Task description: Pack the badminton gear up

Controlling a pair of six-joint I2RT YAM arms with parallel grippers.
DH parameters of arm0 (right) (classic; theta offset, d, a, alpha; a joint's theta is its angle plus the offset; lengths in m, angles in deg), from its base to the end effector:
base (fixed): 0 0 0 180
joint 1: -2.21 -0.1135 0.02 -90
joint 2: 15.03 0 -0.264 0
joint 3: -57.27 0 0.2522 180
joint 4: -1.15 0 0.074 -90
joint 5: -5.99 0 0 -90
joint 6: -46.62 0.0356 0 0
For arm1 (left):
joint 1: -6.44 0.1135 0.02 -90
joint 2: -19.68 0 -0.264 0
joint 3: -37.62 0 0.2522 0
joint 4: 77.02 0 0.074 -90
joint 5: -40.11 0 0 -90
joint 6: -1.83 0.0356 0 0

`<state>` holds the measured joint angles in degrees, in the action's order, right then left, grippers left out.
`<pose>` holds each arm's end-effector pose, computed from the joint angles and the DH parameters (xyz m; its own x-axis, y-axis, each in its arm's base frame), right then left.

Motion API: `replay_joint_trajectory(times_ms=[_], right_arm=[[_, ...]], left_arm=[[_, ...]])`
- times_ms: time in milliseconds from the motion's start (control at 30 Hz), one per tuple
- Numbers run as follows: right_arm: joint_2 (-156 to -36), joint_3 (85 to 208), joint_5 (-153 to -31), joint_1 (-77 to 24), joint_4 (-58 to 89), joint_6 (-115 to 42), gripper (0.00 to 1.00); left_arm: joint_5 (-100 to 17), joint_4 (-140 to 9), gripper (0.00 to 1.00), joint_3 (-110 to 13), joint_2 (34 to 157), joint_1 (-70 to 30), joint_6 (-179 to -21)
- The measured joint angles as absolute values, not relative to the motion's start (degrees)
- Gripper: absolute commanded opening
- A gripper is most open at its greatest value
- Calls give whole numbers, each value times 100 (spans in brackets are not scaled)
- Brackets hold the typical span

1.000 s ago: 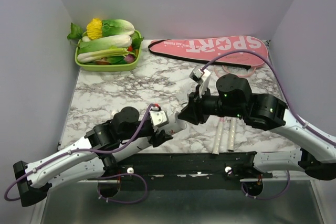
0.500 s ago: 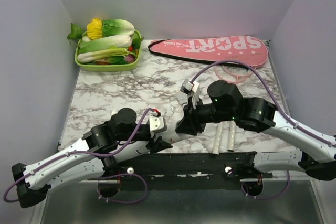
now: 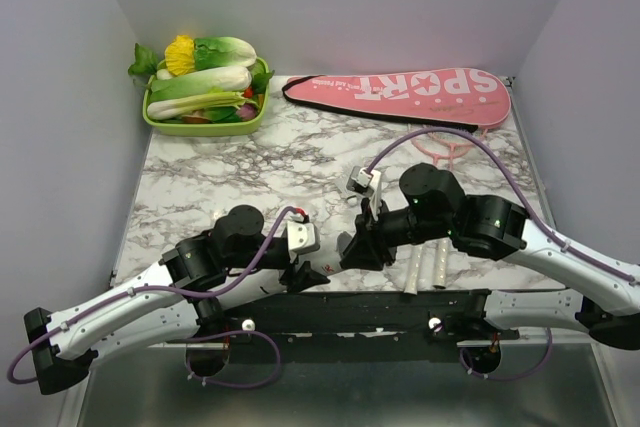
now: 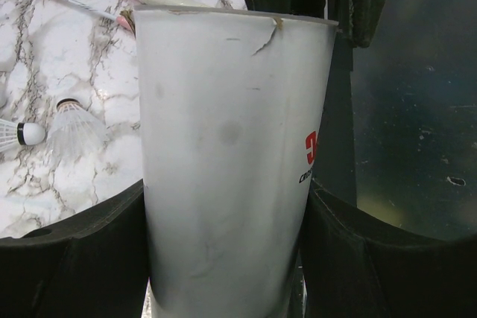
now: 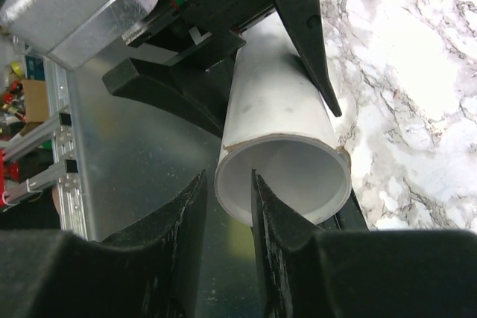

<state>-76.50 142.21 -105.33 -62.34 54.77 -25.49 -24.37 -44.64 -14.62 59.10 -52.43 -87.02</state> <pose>0.0820 0.2023 0.3921 -0.5053 -0.3958 -0.7668 -0.8628 0.2501 0.4394 0.0706 -0.1466 0.3016 -0.1533 0.2889 -0.9450 0.9856 0.1133 -0.1253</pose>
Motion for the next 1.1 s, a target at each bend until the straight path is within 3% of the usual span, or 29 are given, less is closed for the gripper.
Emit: replay_joint_trajectory(times_ms=[367, 533, 1100], right_arm=[[-7559, 14089, -10645, -6234, 5422, -2555, 5], [-7452, 13950, -10701, -6234, 5286, -2603, 1], [-6483, 13641, -10616, -6234, 5195, -2734, 1]], left_arm=[[-2464, -4471, 0, -1462, 5918, -5243, -8704], [-2455, -4473, 0, -1462, 5931, -5243, -8707], [-2199, -4534, 0, -1462, 6087, -5243, -8722]])
